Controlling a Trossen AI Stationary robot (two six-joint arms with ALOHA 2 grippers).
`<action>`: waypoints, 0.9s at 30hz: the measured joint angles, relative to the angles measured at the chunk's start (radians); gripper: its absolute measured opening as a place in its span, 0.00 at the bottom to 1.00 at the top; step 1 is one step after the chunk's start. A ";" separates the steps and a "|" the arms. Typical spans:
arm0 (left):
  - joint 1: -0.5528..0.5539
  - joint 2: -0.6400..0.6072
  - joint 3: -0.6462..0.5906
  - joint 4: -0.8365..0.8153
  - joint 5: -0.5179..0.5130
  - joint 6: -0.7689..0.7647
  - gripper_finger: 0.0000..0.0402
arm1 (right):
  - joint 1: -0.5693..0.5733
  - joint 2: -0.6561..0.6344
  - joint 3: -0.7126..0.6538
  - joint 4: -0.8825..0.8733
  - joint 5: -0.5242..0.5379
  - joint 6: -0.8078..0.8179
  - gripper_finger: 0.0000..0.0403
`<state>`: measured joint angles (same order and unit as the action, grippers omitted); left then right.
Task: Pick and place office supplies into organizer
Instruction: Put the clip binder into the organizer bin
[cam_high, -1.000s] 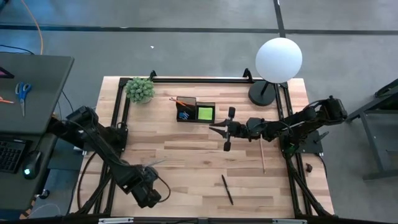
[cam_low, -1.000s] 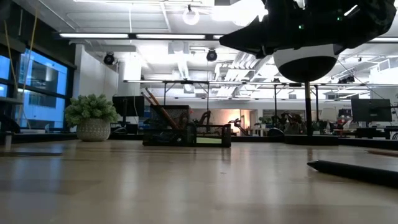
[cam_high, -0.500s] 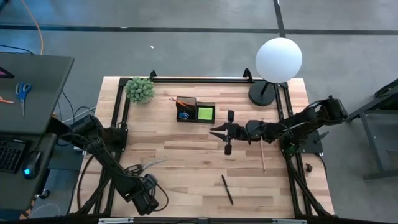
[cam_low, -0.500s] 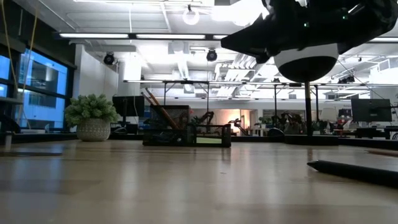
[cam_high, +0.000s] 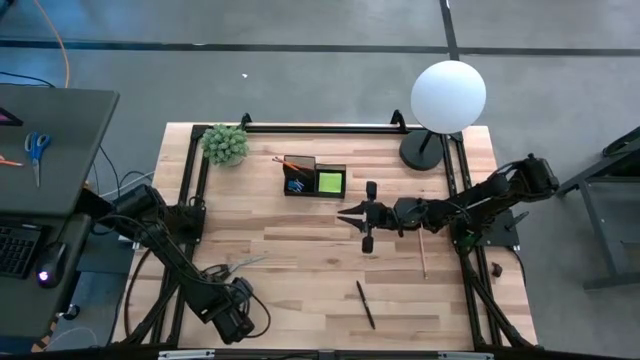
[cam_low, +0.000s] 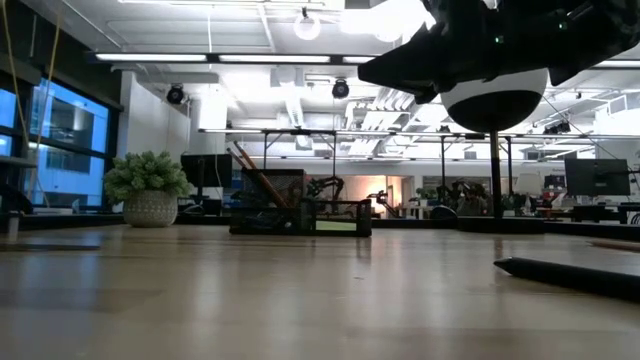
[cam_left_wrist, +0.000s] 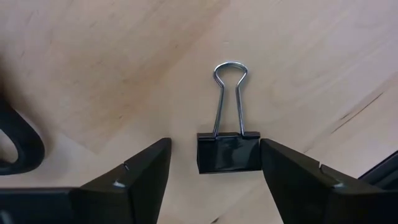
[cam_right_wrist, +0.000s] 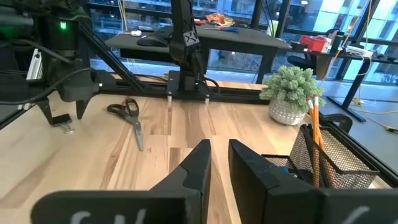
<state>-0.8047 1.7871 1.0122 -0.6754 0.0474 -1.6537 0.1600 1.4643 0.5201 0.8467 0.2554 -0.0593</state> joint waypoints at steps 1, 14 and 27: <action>0.000 0.003 0.000 0.000 0.005 0.000 0.59 | 0.000 0.000 0.000 0.000 0.000 0.000 0.12; 0.001 0.010 -0.002 0.002 0.040 0.103 0.57 | 0.000 0.000 0.000 0.000 0.007 0.000 0.12; 0.037 0.018 0.040 -0.064 0.053 0.273 0.27 | 0.000 0.000 0.000 -0.001 0.007 0.000 0.12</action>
<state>-0.7681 1.8050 1.0522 -0.7393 0.1001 -1.3811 0.1600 1.4643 0.5201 0.8459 0.2624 -0.0597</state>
